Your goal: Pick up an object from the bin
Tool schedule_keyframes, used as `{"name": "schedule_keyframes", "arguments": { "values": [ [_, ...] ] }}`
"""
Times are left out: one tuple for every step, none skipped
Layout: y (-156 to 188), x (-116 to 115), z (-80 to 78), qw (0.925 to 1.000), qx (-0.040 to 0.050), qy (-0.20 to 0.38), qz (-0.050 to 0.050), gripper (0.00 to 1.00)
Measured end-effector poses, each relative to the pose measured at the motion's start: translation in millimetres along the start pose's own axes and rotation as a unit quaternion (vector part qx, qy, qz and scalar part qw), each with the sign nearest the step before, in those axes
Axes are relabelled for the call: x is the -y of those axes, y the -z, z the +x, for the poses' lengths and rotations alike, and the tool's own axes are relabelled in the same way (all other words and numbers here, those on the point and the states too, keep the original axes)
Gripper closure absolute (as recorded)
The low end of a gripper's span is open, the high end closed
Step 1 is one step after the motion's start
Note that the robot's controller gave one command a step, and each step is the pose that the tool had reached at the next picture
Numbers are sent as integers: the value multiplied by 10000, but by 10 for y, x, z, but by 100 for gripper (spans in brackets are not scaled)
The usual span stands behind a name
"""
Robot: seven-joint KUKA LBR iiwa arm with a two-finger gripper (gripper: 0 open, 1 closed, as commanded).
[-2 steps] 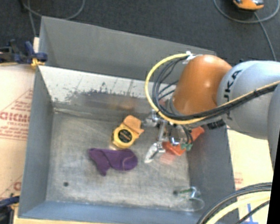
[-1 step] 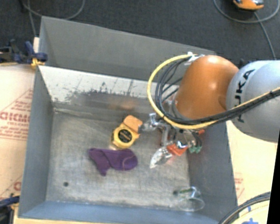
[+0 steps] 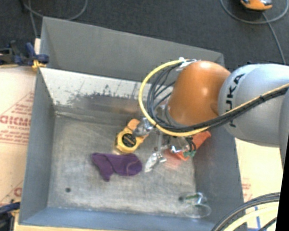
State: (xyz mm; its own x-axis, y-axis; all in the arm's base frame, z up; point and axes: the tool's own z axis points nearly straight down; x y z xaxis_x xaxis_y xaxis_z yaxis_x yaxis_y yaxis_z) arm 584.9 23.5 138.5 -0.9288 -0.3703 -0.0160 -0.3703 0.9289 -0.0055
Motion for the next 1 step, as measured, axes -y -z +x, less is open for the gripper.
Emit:
{"name": "schedule_keyframes", "arguments": {
  "values": [
    [-11,-122,-40,9992,-122,384,-47,0]
  ]
}}
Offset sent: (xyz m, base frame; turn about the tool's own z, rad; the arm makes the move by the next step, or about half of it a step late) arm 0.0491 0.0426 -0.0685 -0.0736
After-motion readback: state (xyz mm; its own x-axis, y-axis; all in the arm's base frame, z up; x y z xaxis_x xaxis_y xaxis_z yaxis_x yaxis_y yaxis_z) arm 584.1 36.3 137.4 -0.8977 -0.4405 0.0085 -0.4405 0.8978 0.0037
